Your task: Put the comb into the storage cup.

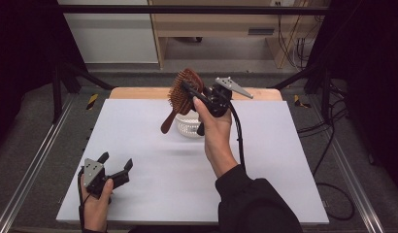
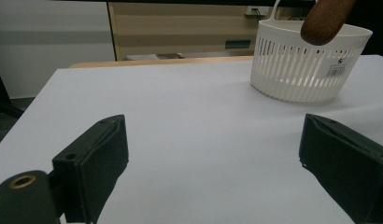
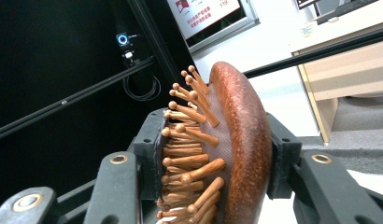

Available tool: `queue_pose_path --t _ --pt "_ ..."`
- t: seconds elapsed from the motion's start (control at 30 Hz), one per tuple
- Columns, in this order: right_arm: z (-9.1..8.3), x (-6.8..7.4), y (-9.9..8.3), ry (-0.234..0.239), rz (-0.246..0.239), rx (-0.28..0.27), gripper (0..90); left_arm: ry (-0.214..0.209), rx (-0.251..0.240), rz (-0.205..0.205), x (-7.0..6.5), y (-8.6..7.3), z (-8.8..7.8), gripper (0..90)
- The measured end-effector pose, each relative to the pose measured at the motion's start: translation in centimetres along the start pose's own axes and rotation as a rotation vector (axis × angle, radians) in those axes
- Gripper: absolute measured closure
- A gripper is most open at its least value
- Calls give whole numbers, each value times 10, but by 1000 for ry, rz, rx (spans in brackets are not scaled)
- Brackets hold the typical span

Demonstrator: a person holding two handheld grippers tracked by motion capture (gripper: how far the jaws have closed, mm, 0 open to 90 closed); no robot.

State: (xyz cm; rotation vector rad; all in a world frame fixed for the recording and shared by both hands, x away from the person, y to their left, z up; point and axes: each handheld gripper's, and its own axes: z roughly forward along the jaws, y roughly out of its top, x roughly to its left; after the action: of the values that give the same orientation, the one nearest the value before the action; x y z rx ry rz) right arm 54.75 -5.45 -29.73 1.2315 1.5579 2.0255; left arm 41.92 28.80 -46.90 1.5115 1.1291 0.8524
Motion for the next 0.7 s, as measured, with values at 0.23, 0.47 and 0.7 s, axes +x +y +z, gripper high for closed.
queue_pose_path --t 0.23,0.47,0.7 --pt "8 -1 6 -12 -2 -17 508 -4 -1 4 -1 0 0 82" --pt "17 -7 13 -35 7 -43 508 -4 -4 4 -1 0 1 82" --pt "21 -13 26 -60 26 -91 508 -3 -4 5 0 -1 1 82"
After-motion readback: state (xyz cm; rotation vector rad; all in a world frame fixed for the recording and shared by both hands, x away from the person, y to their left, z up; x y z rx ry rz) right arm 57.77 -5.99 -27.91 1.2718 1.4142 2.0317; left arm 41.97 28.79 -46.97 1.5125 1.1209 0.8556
